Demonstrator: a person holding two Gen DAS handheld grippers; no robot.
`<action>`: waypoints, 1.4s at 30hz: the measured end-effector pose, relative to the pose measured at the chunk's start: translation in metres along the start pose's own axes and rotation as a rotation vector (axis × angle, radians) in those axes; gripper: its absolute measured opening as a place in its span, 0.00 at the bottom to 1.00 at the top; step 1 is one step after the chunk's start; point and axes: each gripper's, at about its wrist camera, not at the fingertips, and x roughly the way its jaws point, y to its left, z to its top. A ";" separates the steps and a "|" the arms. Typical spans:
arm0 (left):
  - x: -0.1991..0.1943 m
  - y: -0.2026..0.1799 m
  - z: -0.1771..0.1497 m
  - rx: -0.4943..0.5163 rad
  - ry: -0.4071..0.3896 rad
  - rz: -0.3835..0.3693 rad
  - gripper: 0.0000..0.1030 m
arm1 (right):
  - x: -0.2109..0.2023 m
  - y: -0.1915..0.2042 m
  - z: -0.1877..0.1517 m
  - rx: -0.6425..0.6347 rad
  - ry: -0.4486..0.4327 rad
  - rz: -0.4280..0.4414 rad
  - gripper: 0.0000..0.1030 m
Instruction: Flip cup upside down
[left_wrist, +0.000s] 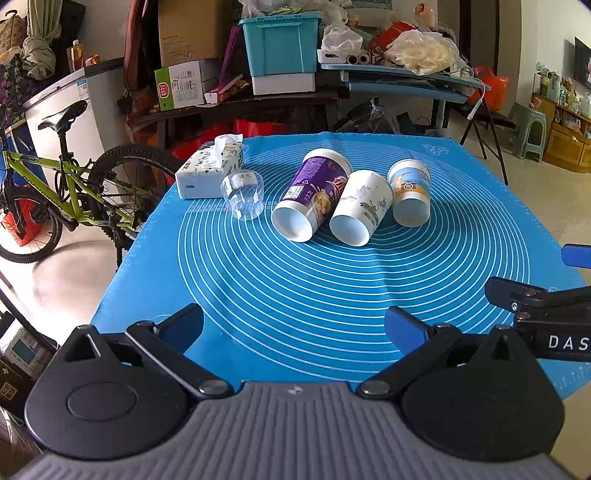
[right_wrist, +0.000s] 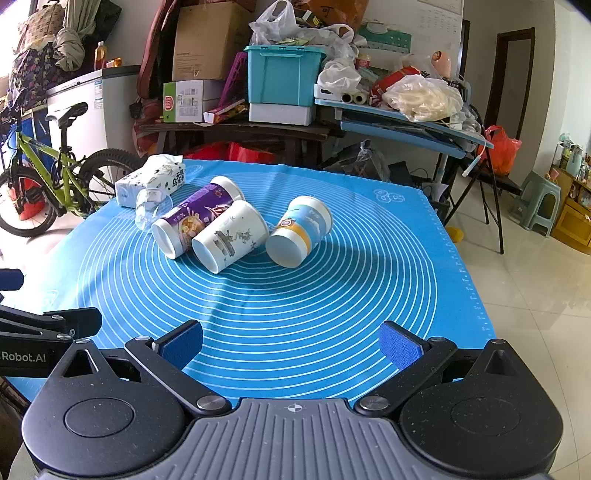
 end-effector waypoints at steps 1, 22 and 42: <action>0.000 0.000 0.000 0.000 0.000 0.000 0.99 | 0.000 0.000 0.000 0.000 0.000 0.001 1.00; 0.044 0.017 0.036 -0.006 -0.118 0.046 0.99 | 0.031 -0.013 0.021 0.030 -0.038 -0.001 1.00; 0.159 0.030 0.079 0.064 -0.084 -0.070 0.99 | 0.101 -0.044 0.036 0.103 0.006 -0.029 1.00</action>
